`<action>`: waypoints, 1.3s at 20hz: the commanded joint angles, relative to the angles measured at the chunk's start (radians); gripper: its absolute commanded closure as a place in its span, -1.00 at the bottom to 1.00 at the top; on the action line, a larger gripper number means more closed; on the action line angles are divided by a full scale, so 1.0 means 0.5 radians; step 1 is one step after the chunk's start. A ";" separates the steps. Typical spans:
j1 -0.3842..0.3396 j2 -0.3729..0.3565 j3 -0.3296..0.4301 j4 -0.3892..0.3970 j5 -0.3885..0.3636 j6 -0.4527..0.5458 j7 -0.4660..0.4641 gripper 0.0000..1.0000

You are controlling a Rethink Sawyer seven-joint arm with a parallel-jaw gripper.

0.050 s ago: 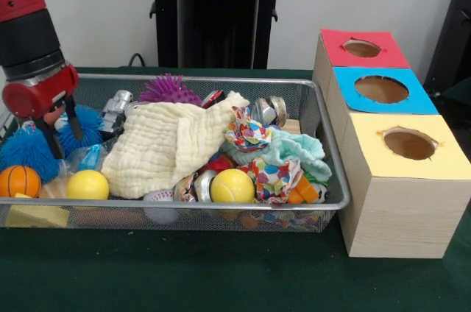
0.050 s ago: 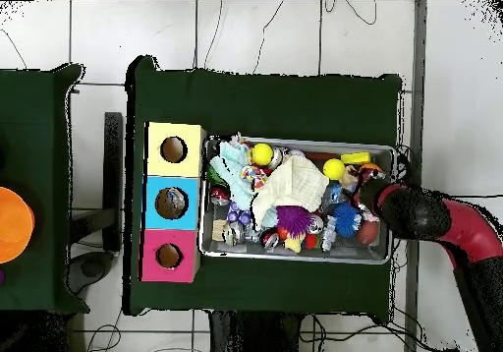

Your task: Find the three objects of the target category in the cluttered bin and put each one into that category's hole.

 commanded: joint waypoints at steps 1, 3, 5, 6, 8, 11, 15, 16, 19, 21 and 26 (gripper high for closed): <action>0.119 0.065 -0.114 -0.100 0.050 0.157 0.128 -1.00; 0.136 0.071 -0.124 -0.094 0.047 0.133 0.145 -1.00; 0.153 0.080 -0.131 -0.097 0.047 0.113 0.154 -1.00; 0.172 0.092 -0.138 -0.107 0.041 0.099 0.163 -1.00; 0.206 0.115 -0.153 -0.138 0.029 0.079 0.170 -1.00; 0.247 0.156 -0.176 -0.179 -0.011 0.006 0.185 -1.00; 0.263 0.235 -0.216 -0.247 -0.041 -0.030 0.164 -1.00; 0.265 0.239 -0.221 -0.257 -0.038 -0.025 0.162 -1.00; 0.238 0.208 -0.250 -0.161 -0.061 -0.076 0.202 -1.00; 0.211 0.170 -0.255 -0.113 -0.058 -0.072 0.201 -1.00; 0.163 0.043 -0.256 -0.011 -0.008 -0.010 0.197 -1.00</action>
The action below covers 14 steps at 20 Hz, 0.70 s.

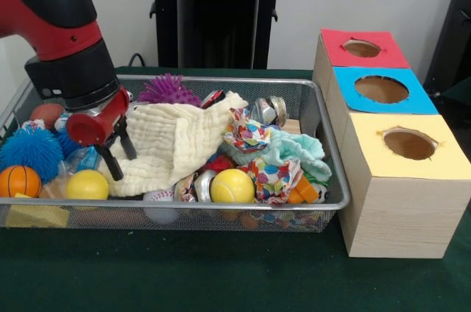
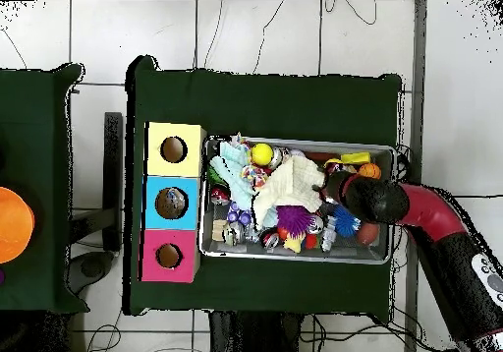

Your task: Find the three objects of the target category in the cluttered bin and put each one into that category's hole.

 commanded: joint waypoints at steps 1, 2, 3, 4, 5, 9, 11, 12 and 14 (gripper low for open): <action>-0.068 -0.110 -0.153 0.060 -0.015 0.014 0.193 -1.00; -0.070 -0.140 -0.150 0.080 -0.005 0.028 0.200 -1.00; -0.068 -0.165 -0.148 0.088 0.005 0.050 0.201 -1.00; -0.068 -0.191 -0.144 0.102 0.016 0.070 0.204 -1.00; -0.068 -0.215 -0.140 0.109 0.028 0.092 0.201 -1.00; -0.058 -0.327 -0.109 0.138 0.086 0.159 0.191 -1.00; -0.061 -0.348 -0.099 0.141 0.113 0.181 0.178 -1.00; -0.059 -0.352 -0.101 0.138 0.123 0.188 0.176 -1.00; -0.059 -0.361 -0.101 0.144 0.139 0.185 0.171 -1.00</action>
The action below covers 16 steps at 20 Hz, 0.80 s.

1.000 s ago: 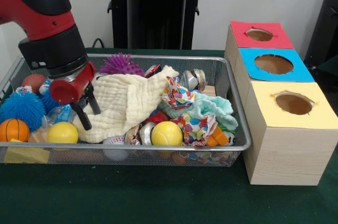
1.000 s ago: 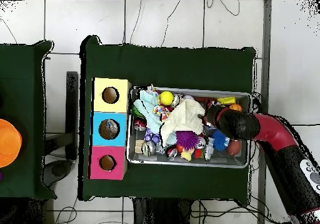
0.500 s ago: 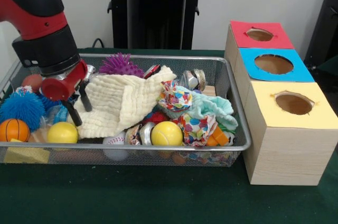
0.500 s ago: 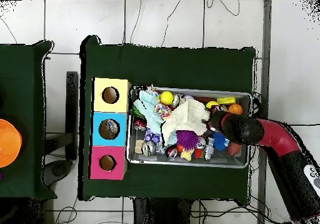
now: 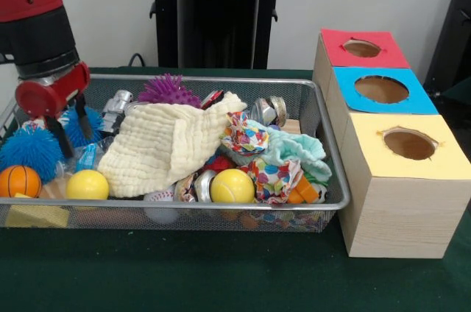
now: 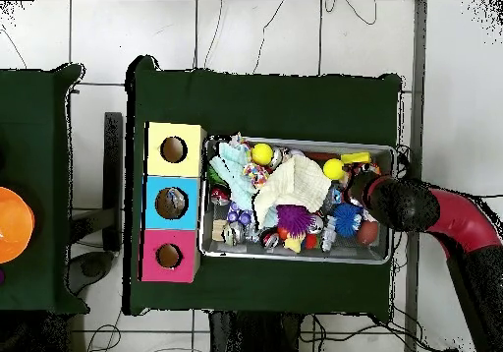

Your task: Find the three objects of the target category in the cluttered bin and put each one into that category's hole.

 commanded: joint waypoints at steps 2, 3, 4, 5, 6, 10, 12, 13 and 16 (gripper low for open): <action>0.005 -0.090 -0.085 0.085 0.066 0.167 0.162 -1.00; 0.015 -0.065 -0.094 0.070 0.057 0.146 0.161 -1.00; 0.012 -0.045 -0.095 0.053 0.053 0.130 0.146 -1.00; 0.017 0.003 -0.109 0.029 0.030 0.091 0.138 -1.00; 0.014 0.045 -0.119 0.006 0.011 0.059 0.129 -1.00; -0.009 0.168 -0.156 -0.027 -0.061 -0.040 0.105 -1.00; -0.005 0.171 -0.182 -0.021 -0.076 -0.062 0.139 -1.00; -0.008 0.168 -0.190 -0.008 -0.082 -0.068 0.145 -1.00; -0.029 0.130 -0.201 0.032 -0.090 -0.076 0.149 -1.00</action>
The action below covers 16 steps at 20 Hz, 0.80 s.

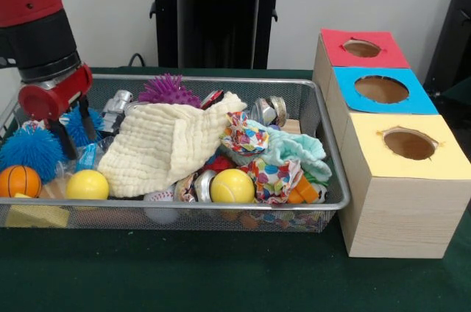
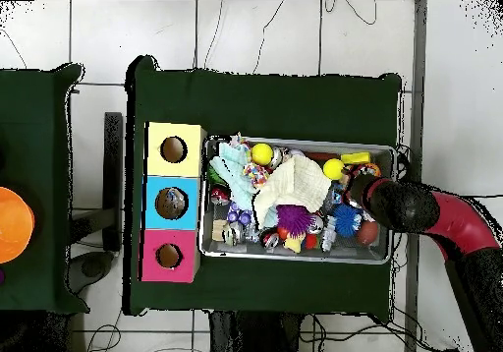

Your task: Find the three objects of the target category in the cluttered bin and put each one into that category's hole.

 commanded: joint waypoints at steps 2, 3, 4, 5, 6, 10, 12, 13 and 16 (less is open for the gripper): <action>-0.033 0.062 -0.173 0.055 -0.130 -0.087 0.157 -1.00; -0.030 0.056 -0.189 0.059 -0.133 -0.083 0.164 -1.00; -0.033 0.046 -0.201 0.068 -0.138 -0.086 0.166 -1.00; -0.022 0.056 -0.213 0.055 -0.148 -0.100 0.173 -1.00; -0.035 0.061 -0.210 0.056 -0.152 -0.114 0.164 -1.00; -0.040 0.131 -0.206 0.003 -0.173 -0.129 0.137 -1.00; -0.045 0.172 -0.202 -0.029 -0.181 -0.132 0.119 -1.00; -0.043 0.199 -0.200 -0.044 -0.187 -0.146 0.120 -1.00; -0.036 0.293 -0.198 -0.087 -0.206 -0.196 0.129 -1.00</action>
